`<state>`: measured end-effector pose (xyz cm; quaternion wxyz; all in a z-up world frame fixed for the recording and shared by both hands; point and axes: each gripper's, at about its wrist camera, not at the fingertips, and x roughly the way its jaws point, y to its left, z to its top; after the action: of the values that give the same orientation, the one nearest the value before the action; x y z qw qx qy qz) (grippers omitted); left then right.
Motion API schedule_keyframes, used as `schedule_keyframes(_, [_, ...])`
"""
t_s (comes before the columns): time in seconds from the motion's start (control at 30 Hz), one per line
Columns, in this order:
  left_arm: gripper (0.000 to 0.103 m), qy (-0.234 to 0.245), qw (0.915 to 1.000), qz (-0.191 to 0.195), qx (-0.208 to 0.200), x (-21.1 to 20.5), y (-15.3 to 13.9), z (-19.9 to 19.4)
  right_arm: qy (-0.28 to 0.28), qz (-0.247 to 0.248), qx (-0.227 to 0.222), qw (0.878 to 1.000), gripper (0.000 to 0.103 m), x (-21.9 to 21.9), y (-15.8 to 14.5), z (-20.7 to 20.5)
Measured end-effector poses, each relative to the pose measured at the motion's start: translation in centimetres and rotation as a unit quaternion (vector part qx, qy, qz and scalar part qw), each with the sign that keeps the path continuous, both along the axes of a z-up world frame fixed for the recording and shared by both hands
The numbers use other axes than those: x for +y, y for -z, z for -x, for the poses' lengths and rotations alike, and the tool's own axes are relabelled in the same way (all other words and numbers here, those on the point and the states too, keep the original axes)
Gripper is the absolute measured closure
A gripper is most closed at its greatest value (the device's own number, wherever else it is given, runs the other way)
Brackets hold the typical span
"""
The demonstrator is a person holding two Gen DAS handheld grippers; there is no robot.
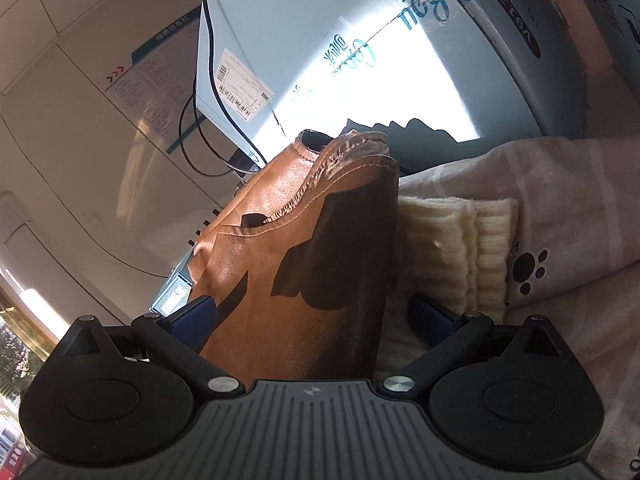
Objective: Fold clothes
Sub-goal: 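Close the left tool on the leather jacket while the right tool grips it too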
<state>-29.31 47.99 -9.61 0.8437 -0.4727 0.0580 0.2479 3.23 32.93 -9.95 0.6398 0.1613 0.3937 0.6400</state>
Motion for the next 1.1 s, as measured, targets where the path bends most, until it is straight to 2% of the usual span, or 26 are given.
schedule_keyframes(0.07, [0.0,0.007,0.9986,-0.043,-0.03,-0.8,-0.6,0.1,0.008,-0.005,0.004,1.0,0.001,-0.2,0.0,0.0])
schedule_keyframes(0.13, [0.001,0.015,0.9944,-0.086,-0.06,-1.6,-1.2,0.1,0.017,-0.012,0.004,1.0,0.008,-0.5,-0.1,0.2])
schedule_keyframes(0.2, [0.001,0.028,0.9878,-0.123,-0.092,-2.3,-1.7,0.2,0.019,-0.025,0.005,0.999,0.027,-0.9,-0.3,0.4])
schedule_keyframes(0.23, [0.001,0.035,0.9845,-0.136,-0.104,-2.5,-1.9,0.2,0.018,-0.033,0.006,0.999,0.029,-1.1,-0.4,0.5])
schedule_keyframes(0.37, [0.001,0.011,0.9909,-0.099,-0.09,-1.0,-1.2,-0.3,0.013,-0.051,0.015,0.998,0.033,-1.5,-0.4,0.5])
schedule_keyframes(0.43, [0.008,-0.007,0.9938,-0.077,-0.079,-0.2,-0.8,-0.5,0.011,-0.056,0.019,0.998,0.037,-1.6,-0.3,0.5])
schedule_keyframes(0.47, [0.019,-0.016,0.9947,-0.075,-0.068,-0.1,-0.6,-0.6,0.013,-0.048,0.015,0.999,0.04,-1.4,-0.2,0.6])
schedule_keyframes(0.5, [0.036,-0.023,0.9958,-0.074,-0.049,0.1,-0.3,-0.9,0.014,-0.039,0.012,0.999,0.045,-1.3,-0.1,0.7])
schedule_keyframes(0.53, [0.044,-0.03,0.9964,-0.073,-0.031,0.3,0.0,-1.1,0.016,-0.031,0.008,0.999,0.049,-1.1,0.0,0.8])
schedule_keyframes(0.57, [0.06,-0.037,0.9966,-0.073,-0.015,0.4,0.2,-1.3,0.018,-0.023,0.003,1.0,0.059,-1.0,0.1,0.9])
schedule_keyframes(0.6, [0.064,-0.038,0.9961,-0.08,-0.007,0.3,0.2,-1.4,0.023,-0.022,-0.012,0.999,0.064,-1.0,0.0,1.2])
schedule_keyframes(0.67, [0.07,-0.041,0.9947,-0.094,0.006,0.1,0.3,-1.7,0.034,-0.021,-0.042,0.998,0.069,-1.0,-0.1,1.9])
schedule_keyframes(0.7, [0.073,-0.04,0.9935,-0.107,0.002,-0.1,0.2,-1.7,0.037,-0.027,-0.053,0.998,0.076,-1.0,-0.4,2.3])
schedule_keyframes(0.8, [0.079,-0.035,0.9895,-0.14,-0.013,-0.8,-0.1,-1.6,0.04,-0.047,-0.072,0.995,0.085,-1.7,-1.0,2.7])
schedule_keyframes(0.93, [0.084,-0.018,0.9834,-0.177,-0.037,-1.6,-0.5,-1.7,0.044,-0.074,-0.1,0.991,0.088,-2.8,-2.2,3.6])
schedule_keyframes(1.1, [0.085,0.012,0.981,-0.179,-0.074,-1.5,-0.4,-1.6,0.041,-0.119,-0.113,0.986,0.09,-5.0,-3.6,4.8])
